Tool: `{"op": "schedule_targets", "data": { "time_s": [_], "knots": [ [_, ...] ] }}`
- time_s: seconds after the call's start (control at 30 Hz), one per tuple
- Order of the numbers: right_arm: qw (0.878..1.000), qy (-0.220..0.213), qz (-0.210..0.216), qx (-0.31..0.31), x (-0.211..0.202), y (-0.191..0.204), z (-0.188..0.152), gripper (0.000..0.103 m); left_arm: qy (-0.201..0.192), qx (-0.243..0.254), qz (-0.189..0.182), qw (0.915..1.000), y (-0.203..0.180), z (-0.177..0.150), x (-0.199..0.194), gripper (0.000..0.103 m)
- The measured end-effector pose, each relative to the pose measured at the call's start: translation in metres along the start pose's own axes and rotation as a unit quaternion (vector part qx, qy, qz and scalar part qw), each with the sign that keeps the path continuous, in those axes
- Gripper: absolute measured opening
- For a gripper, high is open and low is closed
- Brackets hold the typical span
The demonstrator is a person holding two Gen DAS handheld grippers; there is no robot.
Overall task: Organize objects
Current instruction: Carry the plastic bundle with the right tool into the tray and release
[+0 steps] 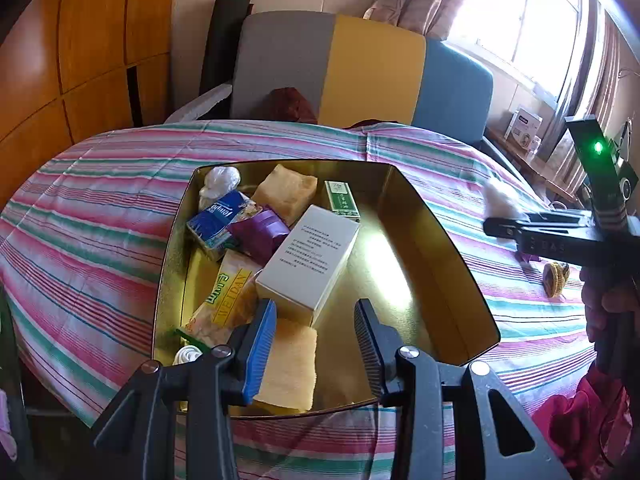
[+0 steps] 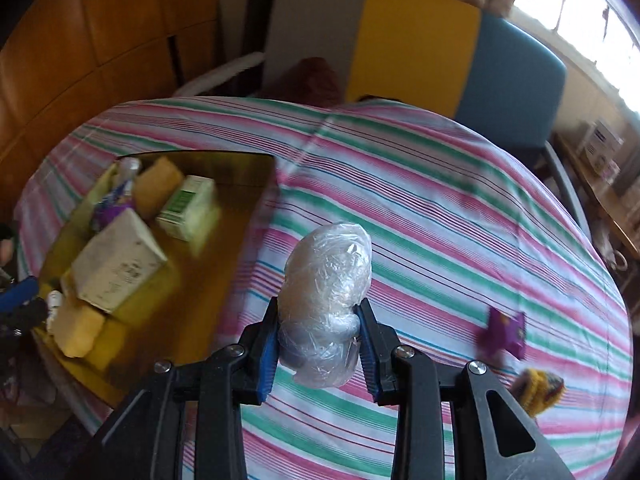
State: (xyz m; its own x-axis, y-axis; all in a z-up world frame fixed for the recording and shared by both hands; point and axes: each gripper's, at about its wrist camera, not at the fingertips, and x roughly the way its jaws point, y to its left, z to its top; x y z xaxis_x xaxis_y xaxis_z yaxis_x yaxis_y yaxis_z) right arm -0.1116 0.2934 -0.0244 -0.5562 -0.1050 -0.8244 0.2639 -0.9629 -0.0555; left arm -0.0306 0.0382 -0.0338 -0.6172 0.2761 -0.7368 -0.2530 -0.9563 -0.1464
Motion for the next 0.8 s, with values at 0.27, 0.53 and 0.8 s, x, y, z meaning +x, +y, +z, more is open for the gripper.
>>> {"op": "schedule_targets", "data": {
  "time_s": [0.27, 0.53, 0.8],
  "knots": [
    [0.998, -0.007, 0.025, -0.058, 0.016, 0.056, 0.033, 0.035, 0.004, -0.011, 0.000, 0.9999, 0.009, 0.000, 0.003, 0.041],
    [0.994, 0.040, -0.005, -0.100, 0.079, 0.083, 0.062, 0.036, 0.012, -0.028, 0.001, 0.9995, 0.024, -0.002, 0.008, 0.041],
    [0.994, 0.053, -0.009, -0.097, 0.106, 0.080, 0.066, 0.054, 0.020, -0.044, 0.007, 0.9988, 0.037, -0.003, 0.016, 0.041]
  ]
}}
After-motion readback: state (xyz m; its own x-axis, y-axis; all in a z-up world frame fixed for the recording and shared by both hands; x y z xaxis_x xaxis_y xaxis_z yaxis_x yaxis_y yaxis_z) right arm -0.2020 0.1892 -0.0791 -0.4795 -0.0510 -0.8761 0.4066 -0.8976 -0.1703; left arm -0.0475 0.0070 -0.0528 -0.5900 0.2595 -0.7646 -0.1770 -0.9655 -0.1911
